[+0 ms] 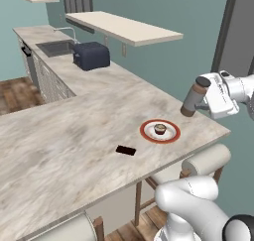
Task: Take the cinnamon bottle from the cabinet and place it on the dining table, next to the plate with the cupcake. Then take the chocolate from the dining counter and place it on the cupcake plate.
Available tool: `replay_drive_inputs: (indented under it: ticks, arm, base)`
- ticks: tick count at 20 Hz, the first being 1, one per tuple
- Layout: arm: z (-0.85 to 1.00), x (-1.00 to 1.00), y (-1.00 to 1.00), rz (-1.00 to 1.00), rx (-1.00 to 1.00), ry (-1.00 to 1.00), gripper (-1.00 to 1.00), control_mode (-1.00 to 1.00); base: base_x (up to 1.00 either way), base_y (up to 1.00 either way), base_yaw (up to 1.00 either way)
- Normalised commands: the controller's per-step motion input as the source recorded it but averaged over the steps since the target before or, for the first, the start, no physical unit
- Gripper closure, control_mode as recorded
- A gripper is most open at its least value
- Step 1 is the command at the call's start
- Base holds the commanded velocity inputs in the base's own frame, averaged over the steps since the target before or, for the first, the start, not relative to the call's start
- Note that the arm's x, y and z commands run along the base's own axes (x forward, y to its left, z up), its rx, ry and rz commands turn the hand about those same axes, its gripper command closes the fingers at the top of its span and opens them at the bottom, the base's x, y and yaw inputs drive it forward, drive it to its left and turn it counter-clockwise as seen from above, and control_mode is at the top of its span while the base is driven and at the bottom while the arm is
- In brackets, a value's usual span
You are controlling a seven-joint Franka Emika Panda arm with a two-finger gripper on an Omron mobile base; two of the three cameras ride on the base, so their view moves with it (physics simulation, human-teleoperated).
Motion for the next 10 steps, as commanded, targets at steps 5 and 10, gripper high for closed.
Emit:
replay_drive_inputs:
  ticks: [5,10]
  arm:
    - [0.0,0.0,0.0,0.0,0.0,0.0,1.0,1.0]
    - [0.0,0.0,0.0,0.0,0.0,0.0,1.0,1.0]
  base:
    - [0.0,0.0,0.0]
    - [0.0,-0.02,0.0]
